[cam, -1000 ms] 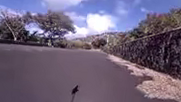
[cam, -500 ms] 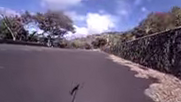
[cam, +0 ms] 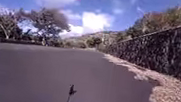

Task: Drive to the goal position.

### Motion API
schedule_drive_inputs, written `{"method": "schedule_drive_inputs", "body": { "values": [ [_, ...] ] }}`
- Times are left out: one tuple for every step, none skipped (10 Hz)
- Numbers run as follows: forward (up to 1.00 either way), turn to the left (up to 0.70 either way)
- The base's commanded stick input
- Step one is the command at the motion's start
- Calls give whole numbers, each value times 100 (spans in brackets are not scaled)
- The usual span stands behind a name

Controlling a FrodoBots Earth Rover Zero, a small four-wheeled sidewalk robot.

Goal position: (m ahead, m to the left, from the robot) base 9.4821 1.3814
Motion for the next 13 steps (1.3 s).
{"method": "schedule_drive_inputs", "body": {
  "values": [
    [63,0],
    [63,0],
    [63,0],
    [63,0],
    [63,0],
    [63,0],
    [63,-20],
    [63,-24],
    [63,-27],
    [63,-30],
    [63,-31],
    [63,-32],
    [63,-26]
  ]
}}
